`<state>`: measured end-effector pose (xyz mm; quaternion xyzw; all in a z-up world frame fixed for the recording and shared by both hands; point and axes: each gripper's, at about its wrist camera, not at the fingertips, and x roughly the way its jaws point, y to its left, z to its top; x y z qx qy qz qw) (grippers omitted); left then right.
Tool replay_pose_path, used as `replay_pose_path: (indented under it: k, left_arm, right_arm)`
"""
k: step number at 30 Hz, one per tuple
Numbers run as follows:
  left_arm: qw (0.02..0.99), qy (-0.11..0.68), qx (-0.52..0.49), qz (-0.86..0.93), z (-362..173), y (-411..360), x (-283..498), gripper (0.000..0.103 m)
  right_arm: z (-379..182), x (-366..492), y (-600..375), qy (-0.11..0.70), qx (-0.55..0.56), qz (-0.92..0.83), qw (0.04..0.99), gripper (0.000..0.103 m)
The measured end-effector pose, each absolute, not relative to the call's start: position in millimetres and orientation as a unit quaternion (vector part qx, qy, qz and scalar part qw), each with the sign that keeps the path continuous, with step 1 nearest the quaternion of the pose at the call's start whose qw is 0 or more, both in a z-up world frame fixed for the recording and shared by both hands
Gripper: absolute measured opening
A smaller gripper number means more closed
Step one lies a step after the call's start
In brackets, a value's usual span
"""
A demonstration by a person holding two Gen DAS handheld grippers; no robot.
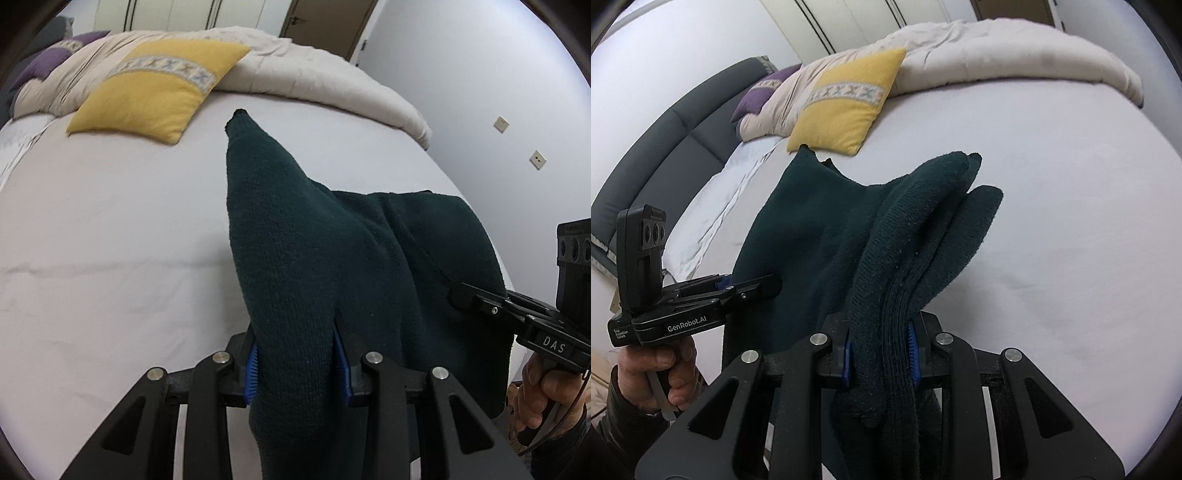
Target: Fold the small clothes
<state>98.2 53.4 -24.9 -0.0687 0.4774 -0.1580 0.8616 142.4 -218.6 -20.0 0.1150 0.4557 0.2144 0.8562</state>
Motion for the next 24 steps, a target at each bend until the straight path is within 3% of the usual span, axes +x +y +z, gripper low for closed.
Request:
replay_pose_path:
  k: [9,13,24]
  left_arm:
    - [0.833,0.537,-0.063,-0.117,-110,77,110,0.039]
    - [0.834,0.533,-0.075,-0.121,-122,84,109,0.043]
    - [0.844,0.516,-0.085,-0.117,-135,86,103,0.059]
  right_arm:
    - [-120,174,-193,0.524,0.127,0.190,0.821,0.020]
    - [-159,186,-204,0.545,0.160,0.177,0.804,0.021]
    - [-177,199,-202,0.526,0.178,0.190,0.810,0.023]
